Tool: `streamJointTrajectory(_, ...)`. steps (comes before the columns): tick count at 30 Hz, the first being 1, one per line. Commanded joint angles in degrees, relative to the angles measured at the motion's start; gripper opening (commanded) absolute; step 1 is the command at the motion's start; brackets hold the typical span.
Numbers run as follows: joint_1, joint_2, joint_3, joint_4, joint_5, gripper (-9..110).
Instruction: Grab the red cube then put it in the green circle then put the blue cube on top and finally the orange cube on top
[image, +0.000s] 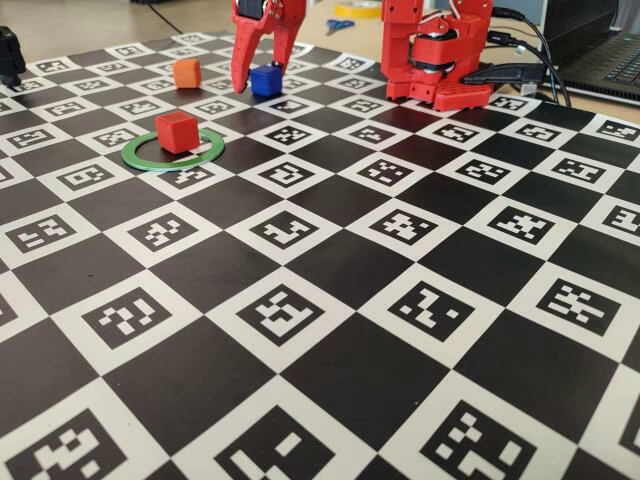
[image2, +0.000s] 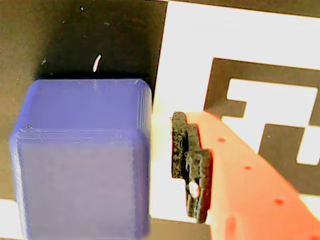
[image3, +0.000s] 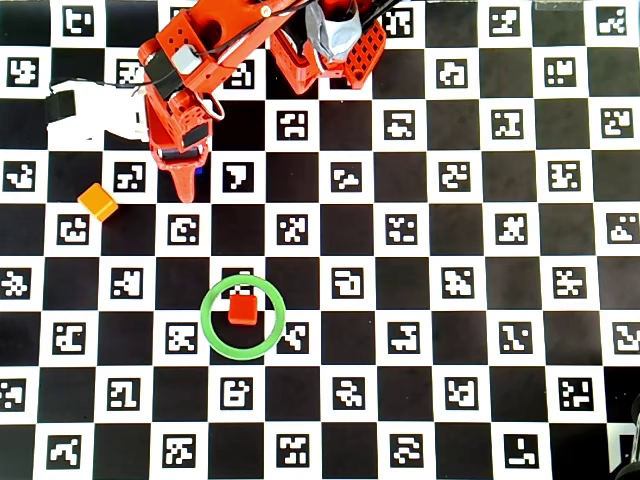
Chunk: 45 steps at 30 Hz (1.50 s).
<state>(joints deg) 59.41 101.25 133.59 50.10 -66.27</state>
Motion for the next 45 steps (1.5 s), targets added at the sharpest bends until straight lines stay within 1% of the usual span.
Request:
streamJointTrajectory(1, -0.4, 0.9, -0.5, 0.2, 0.1, 35)
streamJointTrajectory(3, -0.4, 0.9, -0.5, 0.4, 0.0, 33)
streamJointTrajectory(8, -0.5, 1.1, -0.5, 0.3, 0.2, 22)
streamJointTrajectory(19, -0.8, 1.8, -0.1, 0.4, 0.4, 10)
streamJointTrajectory(24, -0.9, 2.3, -0.3, 1.4, 1.3, 9)
streamJointTrajectory(31, -2.6, 4.0, -6.2, 8.6, 5.8, 8)
streamJointTrajectory(45, -7.0, 4.0, -31.2, 29.0, 13.1, 7)
